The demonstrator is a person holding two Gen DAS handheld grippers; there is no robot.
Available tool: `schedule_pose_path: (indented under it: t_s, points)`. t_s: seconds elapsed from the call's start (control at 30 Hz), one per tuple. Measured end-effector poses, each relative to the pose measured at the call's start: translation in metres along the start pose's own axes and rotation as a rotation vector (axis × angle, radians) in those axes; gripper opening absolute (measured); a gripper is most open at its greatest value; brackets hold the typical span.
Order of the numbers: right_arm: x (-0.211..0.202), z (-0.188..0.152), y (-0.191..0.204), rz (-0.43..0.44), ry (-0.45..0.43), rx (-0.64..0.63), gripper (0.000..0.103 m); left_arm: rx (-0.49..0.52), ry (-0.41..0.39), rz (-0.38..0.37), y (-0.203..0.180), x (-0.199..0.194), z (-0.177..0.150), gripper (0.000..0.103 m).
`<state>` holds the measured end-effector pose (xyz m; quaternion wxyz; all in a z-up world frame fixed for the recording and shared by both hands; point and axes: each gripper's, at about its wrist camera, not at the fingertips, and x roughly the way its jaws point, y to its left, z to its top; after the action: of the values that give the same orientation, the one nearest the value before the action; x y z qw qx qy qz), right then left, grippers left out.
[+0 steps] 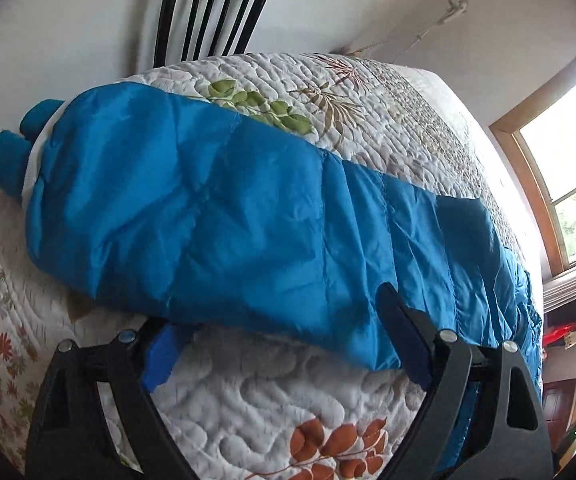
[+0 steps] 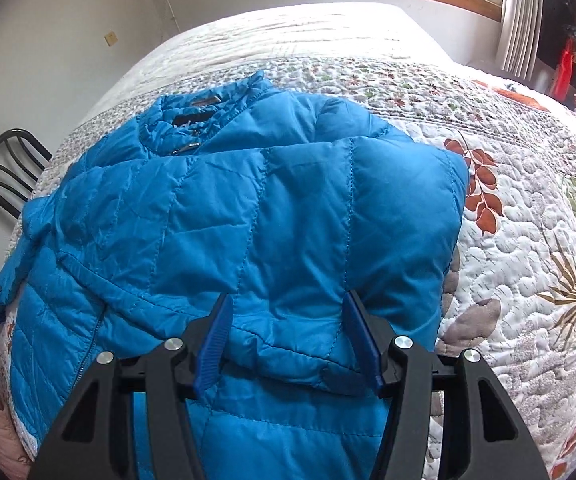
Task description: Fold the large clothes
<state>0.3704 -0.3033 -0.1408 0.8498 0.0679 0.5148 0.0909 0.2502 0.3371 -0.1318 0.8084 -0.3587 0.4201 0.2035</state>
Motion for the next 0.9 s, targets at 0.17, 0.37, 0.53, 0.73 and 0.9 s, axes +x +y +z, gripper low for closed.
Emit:
schedule_pose_path:
  t_s: [0.17, 0.37, 0.53, 0.73, 0.9]
  points:
    - [0.009, 0.001, 0.001, -0.013, 0.005, -0.01, 0.057, 0.028, -0.036, 0.094, -0.007, 0.012, 0.013, 0.061]
    - [0.01, 0.001, -0.001, -0.005, 0.006, -0.011, 0.057, 0.053, -0.083, 0.122, -0.017, 0.015, 0.018, 0.019]
    - [0.011, 0.0, -0.001, -0.009, 0.008, -0.014, 0.057, 0.118, -0.124, 0.151, -0.038, 0.007, 0.014, 0.009]
    - [0.008, 0.0, -0.002, 0.004, 0.005, -0.004, 0.057, 0.167, -0.151, 0.133, -0.054, -0.013, 0.01, 0.009]
    - [0.002, 0.0, -0.006, 0.03, 0.001, 0.016, 0.056, 0.216, -0.198, 0.069, -0.078, -0.038, 0.003, 0.009]
